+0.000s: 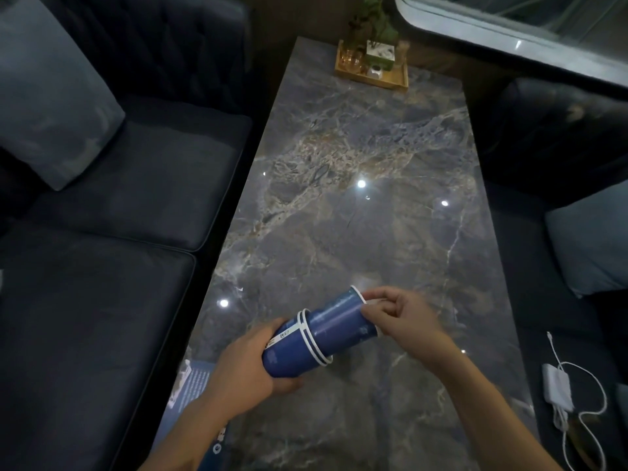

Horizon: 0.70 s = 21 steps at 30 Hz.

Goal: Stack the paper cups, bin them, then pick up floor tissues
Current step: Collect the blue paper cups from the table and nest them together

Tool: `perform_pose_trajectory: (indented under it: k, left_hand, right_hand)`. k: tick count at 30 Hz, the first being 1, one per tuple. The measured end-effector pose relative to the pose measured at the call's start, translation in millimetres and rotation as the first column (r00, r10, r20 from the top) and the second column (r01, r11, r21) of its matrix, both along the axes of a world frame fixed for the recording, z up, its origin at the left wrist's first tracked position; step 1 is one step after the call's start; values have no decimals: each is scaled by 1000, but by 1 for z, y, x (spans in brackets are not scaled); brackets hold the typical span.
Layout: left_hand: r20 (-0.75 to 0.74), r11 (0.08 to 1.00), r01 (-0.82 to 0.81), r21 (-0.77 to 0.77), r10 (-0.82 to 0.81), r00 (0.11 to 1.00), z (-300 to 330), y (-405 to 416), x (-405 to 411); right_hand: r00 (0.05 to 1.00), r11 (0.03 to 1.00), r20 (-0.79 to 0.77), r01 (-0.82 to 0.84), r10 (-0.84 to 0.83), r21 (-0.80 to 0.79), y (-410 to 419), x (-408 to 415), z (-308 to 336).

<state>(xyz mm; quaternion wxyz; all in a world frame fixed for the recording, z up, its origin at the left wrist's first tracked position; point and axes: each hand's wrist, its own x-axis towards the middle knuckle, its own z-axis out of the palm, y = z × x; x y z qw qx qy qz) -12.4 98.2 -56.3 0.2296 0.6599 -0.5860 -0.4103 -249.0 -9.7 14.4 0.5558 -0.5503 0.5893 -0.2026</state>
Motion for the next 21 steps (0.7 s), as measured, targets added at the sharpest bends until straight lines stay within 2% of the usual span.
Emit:
perform_pose_trajectory:
  k: [5,8,11,14,18,21]
  left_hand:
    - [-13,1000,6,-2,-6,1000,-2,-1,2]
    - [-7,999,33,-11,-33,999,0,-2,1]
    - [14,997,69,-44,-69,998,2,-4,-2]
    - [95,989,127,-82,-119,988,1,-7,-7]
    - [308,965,217,-149,-164,937,1,-11,-14]
    - [380,948,252,-195,-164,910,5,-12,-18]
  right_hand:
    - [987,993,-163,-18,-2,-119,-1,6,-14]
    - [980,993,-200,-18,-6,-119,-2,8,-18]
    - [985,998,-163,55,-50,26,-2,9,-22]
    - [986,963,-47,169,-162,210,0,11,-24]
    - [917,823,99,295,-387,485,3,12,-24]
    - [874,738,110,325,-473,591,5,12,-30]
